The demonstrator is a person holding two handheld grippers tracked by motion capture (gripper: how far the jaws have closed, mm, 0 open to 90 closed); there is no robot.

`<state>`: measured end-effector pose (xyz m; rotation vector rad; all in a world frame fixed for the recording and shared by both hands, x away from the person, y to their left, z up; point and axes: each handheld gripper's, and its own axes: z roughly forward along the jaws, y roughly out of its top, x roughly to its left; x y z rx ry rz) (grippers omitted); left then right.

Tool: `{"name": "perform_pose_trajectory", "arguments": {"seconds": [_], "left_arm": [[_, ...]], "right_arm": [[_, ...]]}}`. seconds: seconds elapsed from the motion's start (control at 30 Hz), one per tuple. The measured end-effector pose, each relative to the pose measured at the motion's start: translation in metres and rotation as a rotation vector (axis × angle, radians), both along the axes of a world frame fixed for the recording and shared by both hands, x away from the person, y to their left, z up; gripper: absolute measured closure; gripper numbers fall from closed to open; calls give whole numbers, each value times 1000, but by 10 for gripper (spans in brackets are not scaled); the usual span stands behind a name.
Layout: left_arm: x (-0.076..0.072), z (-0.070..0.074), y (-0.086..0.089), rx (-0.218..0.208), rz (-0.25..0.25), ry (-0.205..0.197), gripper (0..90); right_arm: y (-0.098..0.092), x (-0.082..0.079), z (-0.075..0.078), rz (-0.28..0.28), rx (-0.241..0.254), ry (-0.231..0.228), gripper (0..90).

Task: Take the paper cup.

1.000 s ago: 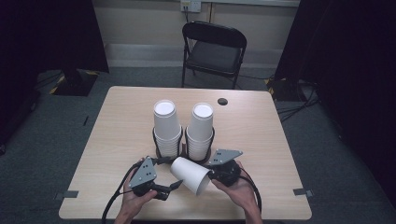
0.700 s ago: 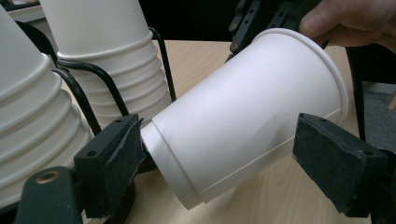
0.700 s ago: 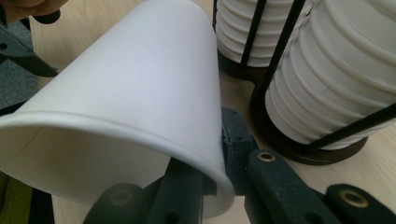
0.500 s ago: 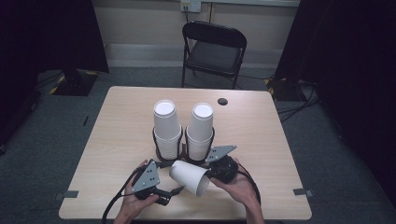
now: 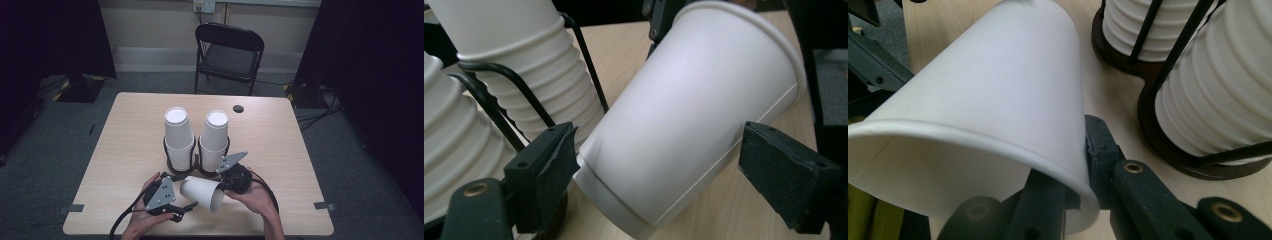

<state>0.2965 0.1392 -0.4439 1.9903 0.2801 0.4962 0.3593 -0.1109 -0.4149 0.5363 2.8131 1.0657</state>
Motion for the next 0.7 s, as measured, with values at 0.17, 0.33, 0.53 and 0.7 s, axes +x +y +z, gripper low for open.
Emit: {"name": "perform_pose_trajectory", "arguments": {"seconds": [0.17, 0.33, 0.53, 0.7], "left_arm": [[0, -4, -7, 36, 16, 7, 139], [-2, -7, -13, 82, -5, -25, 98], [-4, -7, -19, 122, -20, -65, 99], [-4, -8, -26, 129, -15, -63, 63]], "right_arm": [[0, 2, -2, 8, -10, 12, 865], [-1, 1, -1, -1, -16, 21, 866], [1, 5, -4, 7, -27, 44, 866], [3, 6, -2, 7, -46, 47, 866]]}}
